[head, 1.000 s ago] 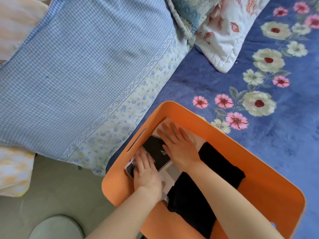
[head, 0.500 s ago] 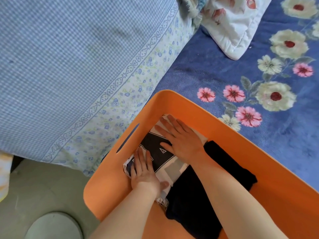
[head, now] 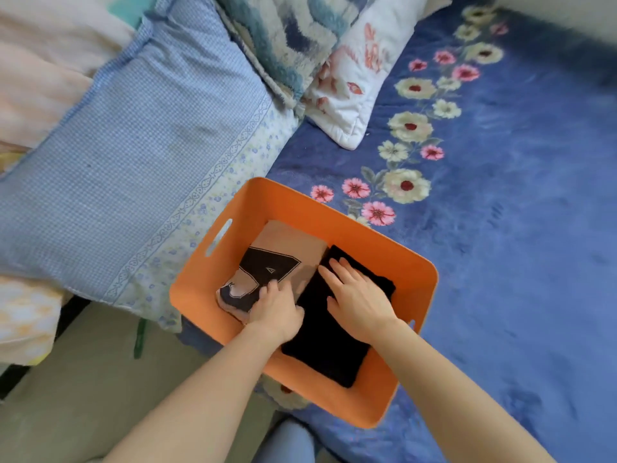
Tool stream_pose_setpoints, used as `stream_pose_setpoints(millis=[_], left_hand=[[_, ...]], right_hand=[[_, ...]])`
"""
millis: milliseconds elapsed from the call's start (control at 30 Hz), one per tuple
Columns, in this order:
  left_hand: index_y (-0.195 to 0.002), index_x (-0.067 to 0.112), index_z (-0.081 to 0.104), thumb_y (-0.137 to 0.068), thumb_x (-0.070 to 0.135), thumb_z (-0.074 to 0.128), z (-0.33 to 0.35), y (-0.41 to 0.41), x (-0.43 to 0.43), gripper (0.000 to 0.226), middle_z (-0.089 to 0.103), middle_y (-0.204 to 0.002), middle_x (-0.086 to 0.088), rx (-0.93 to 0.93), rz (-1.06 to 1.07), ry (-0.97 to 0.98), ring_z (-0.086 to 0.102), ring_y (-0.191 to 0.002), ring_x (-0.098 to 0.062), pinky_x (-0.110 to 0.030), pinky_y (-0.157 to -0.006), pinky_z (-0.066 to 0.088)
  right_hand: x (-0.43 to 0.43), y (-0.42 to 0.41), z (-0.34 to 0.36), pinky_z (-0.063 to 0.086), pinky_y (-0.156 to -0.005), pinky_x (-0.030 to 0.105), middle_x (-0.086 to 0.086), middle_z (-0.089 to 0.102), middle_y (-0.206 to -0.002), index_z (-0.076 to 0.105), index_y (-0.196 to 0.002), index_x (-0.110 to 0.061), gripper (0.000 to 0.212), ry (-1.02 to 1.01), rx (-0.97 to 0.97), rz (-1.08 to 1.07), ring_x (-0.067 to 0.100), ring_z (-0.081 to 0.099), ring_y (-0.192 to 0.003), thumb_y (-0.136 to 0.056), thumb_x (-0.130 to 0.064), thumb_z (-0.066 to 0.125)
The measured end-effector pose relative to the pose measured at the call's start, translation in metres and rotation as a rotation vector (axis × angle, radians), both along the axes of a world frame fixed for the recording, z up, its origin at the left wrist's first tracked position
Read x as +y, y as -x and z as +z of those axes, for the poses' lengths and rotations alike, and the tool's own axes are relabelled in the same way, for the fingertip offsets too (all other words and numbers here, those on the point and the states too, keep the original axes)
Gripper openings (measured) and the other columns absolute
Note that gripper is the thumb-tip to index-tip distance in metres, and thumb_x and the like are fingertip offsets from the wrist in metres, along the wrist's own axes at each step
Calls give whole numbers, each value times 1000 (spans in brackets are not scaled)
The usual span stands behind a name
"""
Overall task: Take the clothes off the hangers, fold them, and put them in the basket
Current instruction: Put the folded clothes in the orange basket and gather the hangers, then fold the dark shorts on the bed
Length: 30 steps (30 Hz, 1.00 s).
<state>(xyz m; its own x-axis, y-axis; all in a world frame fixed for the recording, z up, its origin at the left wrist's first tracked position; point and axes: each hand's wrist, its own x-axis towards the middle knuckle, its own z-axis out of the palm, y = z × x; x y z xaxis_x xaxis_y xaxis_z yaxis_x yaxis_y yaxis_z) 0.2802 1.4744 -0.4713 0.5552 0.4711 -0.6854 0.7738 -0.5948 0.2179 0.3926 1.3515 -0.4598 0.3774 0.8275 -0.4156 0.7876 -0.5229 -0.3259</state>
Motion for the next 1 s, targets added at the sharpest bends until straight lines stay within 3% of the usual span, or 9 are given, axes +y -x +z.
stream_pose_setpoints(millis=[267,400,667,833,1000], left_hand=[[-139,11,39,-94,28,50,126,-21,-200,49,39,-142,-11,-318,-303,-127,36,-130,-30,-40,-106,35],[-136,11,43,-94,28,50,169,-32,-323,45,40,-141,-12,-409,-489,-110,34,-131,-32,-41,-106,35],[-135,14,45,-95,31,50,233,-38,-565,44,40,-141,-9,-588,-916,-28,32,-134,-28,-41,-102,39],[-137,17,43,-96,40,45,255,-39,-705,47,31,-151,-5,-623,-1241,-67,18,-144,-25,-59,-115,11],[-142,20,40,-98,47,39,278,-67,-825,52,22,-159,-4,-740,-1379,-34,10,-149,-22,-58,-117,3]], right_hand=[[-241,27,153,26,-112,31,4,31,-156,33,-150,-16,55,-127,-152,-364,20,24,-146,-99,-30,49],[-373,54,190,35,-106,37,7,37,-152,38,-147,-15,56,-84,-249,-514,25,33,-140,-97,-34,51],[-610,123,243,35,-108,40,6,39,-146,37,-145,-16,54,50,-252,-971,27,35,-135,-96,-37,49],[-736,156,261,25,-110,42,9,32,-149,40,-143,-17,53,169,-282,-1239,28,22,-140,-96,-41,47],[-840,153,278,16,-114,46,8,16,-158,36,-145,-17,59,259,-301,-1362,27,6,-146,-95,-46,49]])
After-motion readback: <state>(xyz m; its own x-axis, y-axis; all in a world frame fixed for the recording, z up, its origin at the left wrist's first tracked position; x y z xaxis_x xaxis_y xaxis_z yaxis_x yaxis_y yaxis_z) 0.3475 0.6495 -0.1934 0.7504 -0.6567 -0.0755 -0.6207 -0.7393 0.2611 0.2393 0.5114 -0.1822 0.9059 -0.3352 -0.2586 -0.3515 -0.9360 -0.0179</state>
